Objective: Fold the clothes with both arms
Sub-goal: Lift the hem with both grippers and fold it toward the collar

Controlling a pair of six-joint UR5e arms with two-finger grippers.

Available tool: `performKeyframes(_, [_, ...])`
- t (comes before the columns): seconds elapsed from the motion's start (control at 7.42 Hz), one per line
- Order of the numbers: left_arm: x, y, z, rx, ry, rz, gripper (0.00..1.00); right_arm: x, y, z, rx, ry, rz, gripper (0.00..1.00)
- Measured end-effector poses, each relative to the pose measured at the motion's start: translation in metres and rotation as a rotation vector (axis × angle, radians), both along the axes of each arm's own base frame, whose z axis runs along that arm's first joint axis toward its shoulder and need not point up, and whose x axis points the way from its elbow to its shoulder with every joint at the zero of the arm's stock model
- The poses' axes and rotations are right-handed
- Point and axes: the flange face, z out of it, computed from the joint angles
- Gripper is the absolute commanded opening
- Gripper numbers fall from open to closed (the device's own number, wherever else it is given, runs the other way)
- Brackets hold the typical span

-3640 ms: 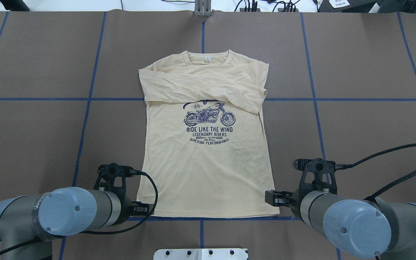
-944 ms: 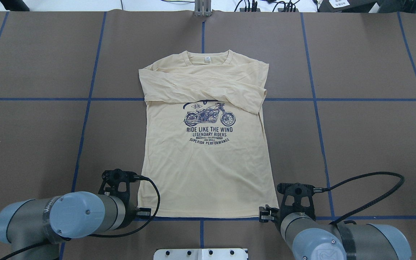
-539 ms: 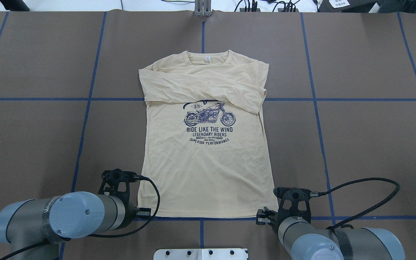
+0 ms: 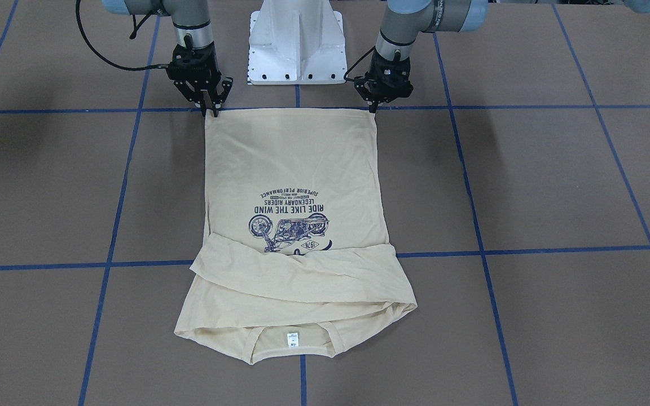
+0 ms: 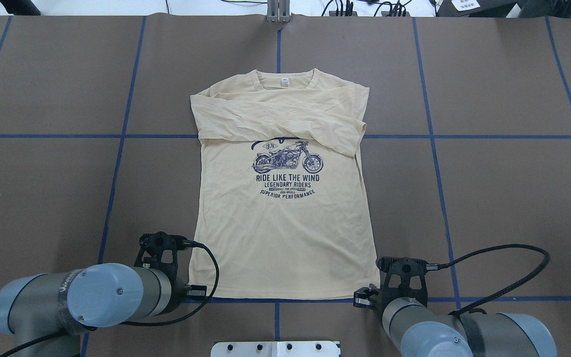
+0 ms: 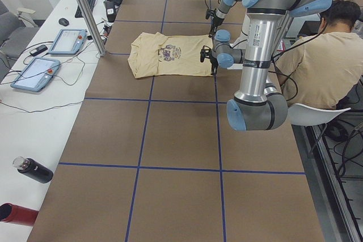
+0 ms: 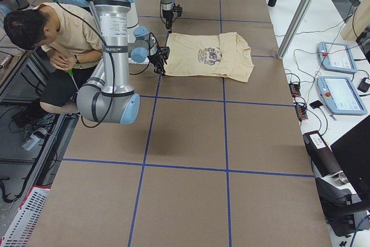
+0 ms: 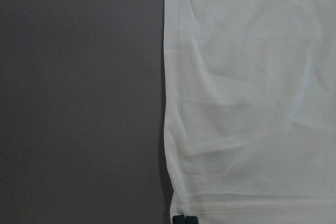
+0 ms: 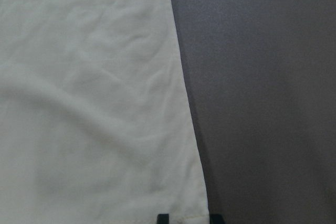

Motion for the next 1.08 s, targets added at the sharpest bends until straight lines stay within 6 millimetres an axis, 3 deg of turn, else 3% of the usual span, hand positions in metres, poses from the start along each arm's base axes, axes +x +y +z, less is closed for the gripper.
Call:
performKeyframes(0.4, [-0.004,0.000,-0.006,0.001,0.011,0.001,0.00,0.006,-0.005,-0.010,0.004,-0.019,0.012,0.00])
performKeyframes(0.54, [-0.017,0.001,-0.022,0.006,0.033,0.004,0.00,0.020,-0.014,-0.025,0.001,-0.045,0.024,0.00])
performKeyframes(0.67, [-0.043,0.005,-0.051,0.007,0.056,0.017,0.00,0.042,-0.023,-0.047,-0.014,-0.069,0.027,0.00])
performKeyframes(0.81, [-0.081,0.015,-0.087,-0.006,0.077,0.050,0.00,0.070,-0.024,-0.072,-0.044,-0.089,0.008,0.00])
performKeyframes(0.94, [-0.124,0.028,-0.118,-0.020,0.099,0.090,0.00,0.099,-0.015,-0.098,-0.078,-0.108,-0.033,0.00])
performKeyframes(1.08, [-0.156,0.040,-0.138,-0.029,0.121,0.122,0.00,0.130,0.006,-0.124,-0.109,-0.130,-0.103,0.00])
